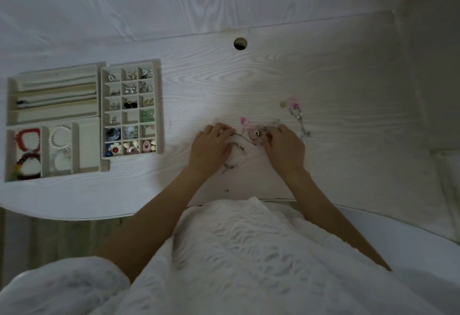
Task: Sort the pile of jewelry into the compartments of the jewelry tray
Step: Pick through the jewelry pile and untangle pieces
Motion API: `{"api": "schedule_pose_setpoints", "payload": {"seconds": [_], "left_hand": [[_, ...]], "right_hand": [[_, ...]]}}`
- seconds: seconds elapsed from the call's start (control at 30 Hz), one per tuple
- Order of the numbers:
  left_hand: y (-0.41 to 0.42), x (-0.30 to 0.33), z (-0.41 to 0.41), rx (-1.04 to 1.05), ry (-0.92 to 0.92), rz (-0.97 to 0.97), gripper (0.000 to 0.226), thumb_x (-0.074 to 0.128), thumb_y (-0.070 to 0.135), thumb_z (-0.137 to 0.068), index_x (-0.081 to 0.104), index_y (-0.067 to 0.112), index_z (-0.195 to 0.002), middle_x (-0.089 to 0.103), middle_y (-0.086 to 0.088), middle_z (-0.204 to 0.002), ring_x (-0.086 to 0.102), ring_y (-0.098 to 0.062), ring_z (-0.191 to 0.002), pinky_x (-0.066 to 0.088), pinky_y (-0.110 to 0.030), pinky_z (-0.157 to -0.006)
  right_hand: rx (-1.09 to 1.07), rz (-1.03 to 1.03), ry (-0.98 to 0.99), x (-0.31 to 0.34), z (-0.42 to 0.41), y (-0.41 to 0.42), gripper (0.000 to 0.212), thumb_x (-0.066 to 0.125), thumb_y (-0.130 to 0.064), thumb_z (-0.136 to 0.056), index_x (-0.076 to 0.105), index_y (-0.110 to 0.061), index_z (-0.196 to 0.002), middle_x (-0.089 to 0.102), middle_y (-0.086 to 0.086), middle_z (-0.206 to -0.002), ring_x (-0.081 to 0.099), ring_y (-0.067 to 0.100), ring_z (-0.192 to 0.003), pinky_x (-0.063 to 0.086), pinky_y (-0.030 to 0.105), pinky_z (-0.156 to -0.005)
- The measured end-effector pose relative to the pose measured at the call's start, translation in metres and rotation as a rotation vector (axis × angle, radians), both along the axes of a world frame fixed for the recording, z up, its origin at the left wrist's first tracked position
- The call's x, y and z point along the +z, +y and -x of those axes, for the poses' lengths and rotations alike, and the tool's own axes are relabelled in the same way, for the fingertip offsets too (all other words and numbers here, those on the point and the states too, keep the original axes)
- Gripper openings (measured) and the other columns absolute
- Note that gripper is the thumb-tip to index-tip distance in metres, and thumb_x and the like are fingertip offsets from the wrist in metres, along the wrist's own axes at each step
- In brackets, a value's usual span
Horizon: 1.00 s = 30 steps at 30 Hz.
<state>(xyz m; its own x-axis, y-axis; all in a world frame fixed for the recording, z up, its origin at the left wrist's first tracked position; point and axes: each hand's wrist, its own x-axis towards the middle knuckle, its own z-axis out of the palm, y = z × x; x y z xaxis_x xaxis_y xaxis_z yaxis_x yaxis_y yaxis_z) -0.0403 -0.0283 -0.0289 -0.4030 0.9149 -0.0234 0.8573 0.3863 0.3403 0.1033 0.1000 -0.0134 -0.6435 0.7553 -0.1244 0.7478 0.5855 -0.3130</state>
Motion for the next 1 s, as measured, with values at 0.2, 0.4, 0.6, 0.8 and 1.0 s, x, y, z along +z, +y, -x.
{"api": "schedule_pose_setpoints", "payload": {"seconds": [0.2,0.4,0.6,0.8,1.0], "left_hand": [[-0.004,0.007,0.000,-0.022,0.016,0.032,0.030,0.073,0.019,-0.076,0.069,0.015,-0.105,0.064,-0.004,-0.105,0.061,-0.027,-0.085,0.049,-0.035,-0.066],[-0.007,0.011,0.002,0.073,-0.004,0.046,0.029,0.071,0.017,-0.075,0.070,0.015,-0.103,0.067,-0.005,-0.105,0.063,-0.030,-0.088,0.049,-0.037,-0.072],[-0.012,0.009,0.001,0.101,0.021,-0.009,0.038,0.043,0.032,-0.080,0.073,0.017,-0.098,0.067,-0.002,-0.099,0.063,-0.028,-0.084,0.050,-0.035,-0.067],[-0.013,0.004,0.005,0.128,-0.012,-0.012,0.033,0.047,0.032,-0.082,0.073,0.017,-0.093,0.066,-0.003,-0.097,0.062,-0.029,-0.086,0.050,-0.037,-0.069],[-0.003,0.018,0.016,0.275,-0.218,-0.178,0.012,0.067,0.023,-0.083,0.074,0.014,-0.088,0.069,-0.003,-0.094,0.057,-0.025,-0.089,0.043,-0.025,-0.081]], "right_hand": [[0.186,-0.073,0.056,-0.002,0.034,0.025,0.019,0.060,-0.026,-0.084,0.066,-0.009,-0.090,0.063,0.010,-0.085,0.056,0.031,-0.083,0.039,0.034,-0.073],[0.295,-0.003,-0.067,-0.003,0.061,0.020,0.018,0.058,-0.024,-0.088,0.063,-0.010,-0.098,0.063,0.013,-0.097,0.052,0.031,-0.093,0.036,0.036,-0.077],[0.127,0.363,0.036,0.001,0.073,0.030,0.017,0.064,-0.021,-0.086,0.063,-0.009,-0.097,0.066,0.009,-0.096,0.059,0.026,-0.093,0.043,0.033,-0.076],[0.075,0.366,0.110,0.008,0.062,0.049,0.005,0.066,-0.015,-0.082,0.070,-0.013,-0.085,0.069,0.005,-0.088,0.062,0.019,-0.082,0.048,0.029,-0.069],[0.222,0.383,0.208,0.027,0.061,0.042,0.004,0.065,-0.016,-0.084,0.068,-0.014,-0.085,0.066,0.002,-0.080,0.061,0.017,-0.075,0.047,0.032,-0.066]]}}
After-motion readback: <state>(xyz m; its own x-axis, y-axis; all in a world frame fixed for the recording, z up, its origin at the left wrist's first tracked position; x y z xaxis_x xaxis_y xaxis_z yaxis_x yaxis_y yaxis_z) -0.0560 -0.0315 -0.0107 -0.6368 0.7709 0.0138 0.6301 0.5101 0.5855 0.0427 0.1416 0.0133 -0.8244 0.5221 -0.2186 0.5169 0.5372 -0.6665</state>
